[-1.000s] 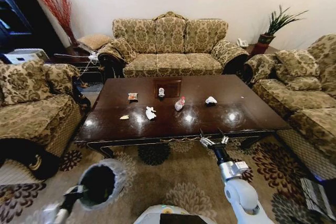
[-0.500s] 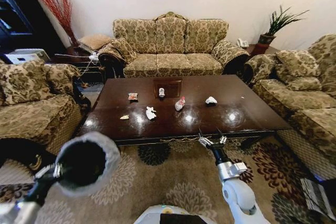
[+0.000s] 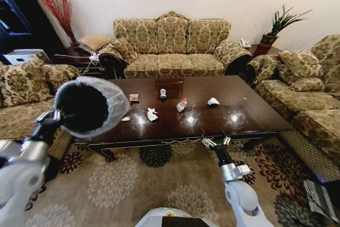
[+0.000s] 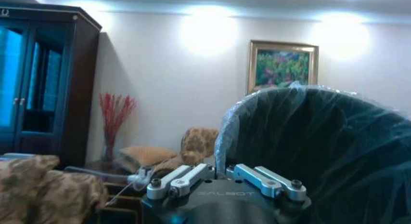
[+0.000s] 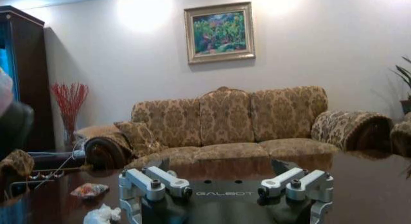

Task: Move to the front of the table and place the trash on the table into the trash bin.

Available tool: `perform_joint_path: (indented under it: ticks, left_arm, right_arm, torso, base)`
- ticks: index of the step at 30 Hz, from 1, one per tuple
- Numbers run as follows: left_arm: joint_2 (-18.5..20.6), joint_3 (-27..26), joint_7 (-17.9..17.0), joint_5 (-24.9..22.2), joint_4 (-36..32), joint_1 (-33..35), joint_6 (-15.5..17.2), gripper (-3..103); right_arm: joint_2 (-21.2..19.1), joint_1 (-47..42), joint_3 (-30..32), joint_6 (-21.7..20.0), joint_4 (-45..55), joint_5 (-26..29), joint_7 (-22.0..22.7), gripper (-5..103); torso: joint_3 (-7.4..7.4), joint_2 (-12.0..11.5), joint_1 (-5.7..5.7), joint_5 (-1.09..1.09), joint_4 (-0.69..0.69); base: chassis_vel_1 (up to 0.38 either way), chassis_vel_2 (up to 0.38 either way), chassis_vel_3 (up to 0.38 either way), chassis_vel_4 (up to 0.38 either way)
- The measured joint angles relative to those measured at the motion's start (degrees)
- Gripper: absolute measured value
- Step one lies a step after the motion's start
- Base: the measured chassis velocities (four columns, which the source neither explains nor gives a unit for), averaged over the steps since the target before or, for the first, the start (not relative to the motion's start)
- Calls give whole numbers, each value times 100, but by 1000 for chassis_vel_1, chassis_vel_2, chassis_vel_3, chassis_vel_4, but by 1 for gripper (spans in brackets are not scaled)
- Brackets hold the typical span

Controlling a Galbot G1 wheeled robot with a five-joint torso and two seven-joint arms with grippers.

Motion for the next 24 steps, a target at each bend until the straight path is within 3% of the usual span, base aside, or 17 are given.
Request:
perform_joint_path:
  ticks: [4,6,7,12,15,17,20,21,24]
  left_arm:
    - [-127,539,-497,46,-212,-614,224,3]
    - [-161,567,-537,57,-360,-612,201,3]
    - [-171,573,-531,163,-456,-541,24,3]
    - [-201,447,-337,470,-503,-423,-559,3]
    - [-208,414,-237,332,-585,-426,-645,3]
    - [-184,309,-45,-26,-699,-476,-801,3]
    - [-116,283,-106,-317,-766,-524,-892,3]
    - [-43,279,-223,-760,-925,-560,-885,3]
    - [3,239,-455,-1496,-1175,-617,-745,3]
  right_arm:
    - [-112,150,-22,33,-159,57,16,100]
    - [-119,211,-34,39,-218,86,21,100]
    - [-116,282,-77,38,-260,115,39,100]
    - [-98,443,-164,10,-384,149,60,100]
    - [-112,462,-177,4,-407,170,60,100]
    - [-135,452,-182,-6,-407,196,45,100]
    - [-132,429,-182,-8,-395,196,39,100]
    - [-125,415,-180,-8,-391,195,33,100]
    - [-80,361,-168,1,-361,182,25,100]
  torso:
    - [0,0,0,-1,-2]
    - [0,0,0,0,-1]
    - [0,0,0,8,-1]
    - [-1,0,-2,-2,5]
    - [-1,0,-2,-1,4]
    - [-1,0,-1,0,1]
    - [-1,0,-1,4,0]
    - [-1,0,-1,2,0]
    - [-1,0,-1,2,1]
  base:
    - [0,0,0,0]
    - [0,0,0,0]
    - [0,0,0,0]
    - [0,0,0,0]
    - [0,0,0,0]
    - [0,0,0,0]
    - [0,0,0,0]
    - [0,0,0,0]
    - [0,0,0,0]
